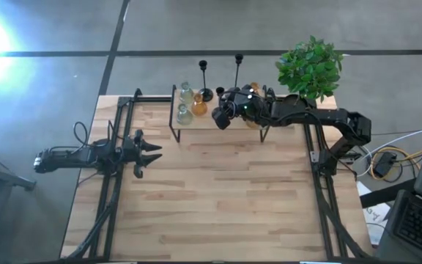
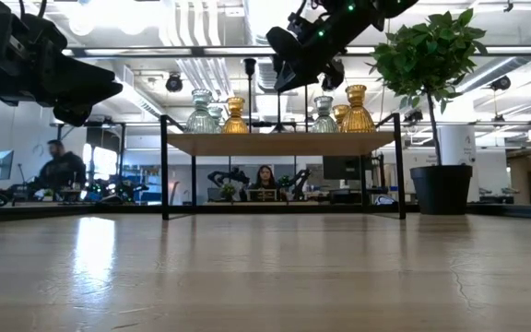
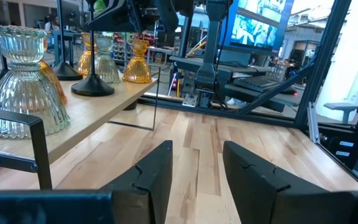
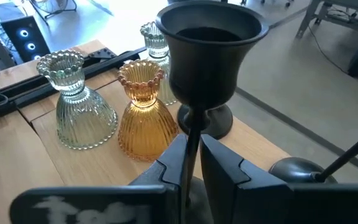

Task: Pick & Place candle stick holders
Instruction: Put the black candle holder on the shelf, then return to Home Position

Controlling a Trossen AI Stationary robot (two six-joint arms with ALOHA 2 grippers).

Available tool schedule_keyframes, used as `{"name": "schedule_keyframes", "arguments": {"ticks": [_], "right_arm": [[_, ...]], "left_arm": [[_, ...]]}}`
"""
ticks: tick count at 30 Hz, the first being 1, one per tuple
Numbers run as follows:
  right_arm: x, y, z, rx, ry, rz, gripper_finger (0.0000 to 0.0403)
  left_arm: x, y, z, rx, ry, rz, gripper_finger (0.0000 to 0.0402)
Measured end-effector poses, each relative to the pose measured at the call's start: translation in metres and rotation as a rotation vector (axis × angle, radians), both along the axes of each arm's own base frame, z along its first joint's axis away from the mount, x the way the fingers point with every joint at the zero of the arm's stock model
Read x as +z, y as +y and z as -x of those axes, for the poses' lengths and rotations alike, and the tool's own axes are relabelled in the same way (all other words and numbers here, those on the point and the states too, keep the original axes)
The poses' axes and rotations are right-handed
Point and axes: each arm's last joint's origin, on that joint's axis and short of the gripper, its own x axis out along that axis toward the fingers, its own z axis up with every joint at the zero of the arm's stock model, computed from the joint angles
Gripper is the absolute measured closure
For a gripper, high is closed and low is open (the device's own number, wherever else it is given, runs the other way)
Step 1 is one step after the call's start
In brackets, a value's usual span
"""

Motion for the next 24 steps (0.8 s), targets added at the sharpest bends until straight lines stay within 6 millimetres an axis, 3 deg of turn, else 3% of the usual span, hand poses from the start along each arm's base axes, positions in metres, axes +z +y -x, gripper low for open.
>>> {"name": "schedule_keyframes", "arguments": {"ticks": [9, 19, 24], "right_arm": [[0.0030, -0.0042, 0.0027, 0.059, -0.012, -0.022, 0.0353], [0.0048, -0.0092, 0.0056, 0.041, -0.016, -0.019, 0.0243], [0.0040, -0.0088, 0.0066, 0.045, 0.005, -0.016, 0.0212]], "left_arm": [[0.0000, 0.0000, 0.0000, 0.000, 0.000, 0.000, 0.0254], [0.0000, 0.0000, 0.0000, 0.000, 0.000, 0.000, 0.0254], [0.0000, 0.0000, 0.0000, 0.000, 0.000, 0.000, 0.0255]]}}
